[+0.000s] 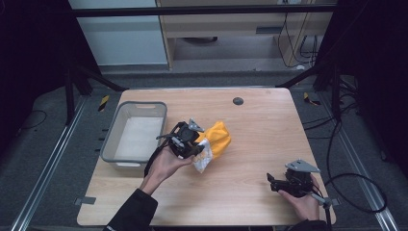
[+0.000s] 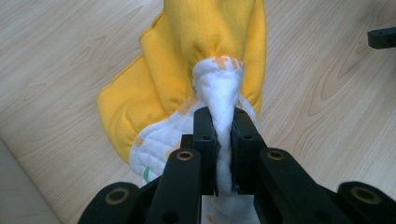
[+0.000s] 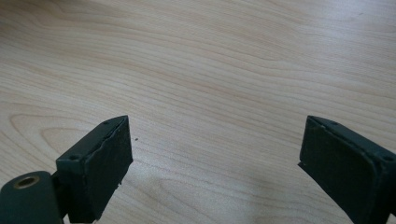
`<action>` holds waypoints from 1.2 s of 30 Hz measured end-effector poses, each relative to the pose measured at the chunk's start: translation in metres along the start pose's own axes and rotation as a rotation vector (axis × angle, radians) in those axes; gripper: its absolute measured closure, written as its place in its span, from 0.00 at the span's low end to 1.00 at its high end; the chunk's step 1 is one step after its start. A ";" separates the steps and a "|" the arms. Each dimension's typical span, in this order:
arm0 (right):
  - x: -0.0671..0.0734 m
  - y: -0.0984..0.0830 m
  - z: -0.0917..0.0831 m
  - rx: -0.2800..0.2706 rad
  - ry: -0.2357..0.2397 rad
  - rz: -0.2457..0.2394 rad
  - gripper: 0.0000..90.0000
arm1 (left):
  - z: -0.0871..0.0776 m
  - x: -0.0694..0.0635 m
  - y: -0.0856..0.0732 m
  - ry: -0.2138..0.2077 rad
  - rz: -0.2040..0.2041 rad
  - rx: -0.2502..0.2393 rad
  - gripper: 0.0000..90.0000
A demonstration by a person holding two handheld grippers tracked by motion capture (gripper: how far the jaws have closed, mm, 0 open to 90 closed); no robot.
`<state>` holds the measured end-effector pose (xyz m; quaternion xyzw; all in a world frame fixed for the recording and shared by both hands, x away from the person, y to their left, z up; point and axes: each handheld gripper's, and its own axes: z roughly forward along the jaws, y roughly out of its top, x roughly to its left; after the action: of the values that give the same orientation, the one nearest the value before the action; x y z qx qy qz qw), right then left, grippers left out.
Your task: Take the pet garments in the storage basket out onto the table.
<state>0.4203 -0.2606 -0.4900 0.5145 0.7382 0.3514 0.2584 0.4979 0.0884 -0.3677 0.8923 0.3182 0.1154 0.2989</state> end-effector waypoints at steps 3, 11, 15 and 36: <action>0.000 0.000 0.000 0.000 0.000 -0.001 0.10 | 0.008 -0.004 0.000 -0.009 0.008 0.012 0.92; 0.000 0.000 0.000 0.000 0.001 -0.001 0.10 | 0.023 -0.010 -0.003 -0.021 0.011 0.026 0.92; 0.000 0.000 0.000 0.003 0.002 0.001 0.10 | 0.029 -0.012 -0.004 -0.026 0.015 0.035 0.92; 0.000 0.000 0.000 0.000 0.002 0.002 0.10 | 0.057 -0.026 -0.010 -0.067 0.052 0.078 0.89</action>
<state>0.4203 -0.2611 -0.4902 0.5150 0.7378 0.3523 0.2573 0.4956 0.0512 -0.4195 0.9145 0.2892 0.0807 0.2713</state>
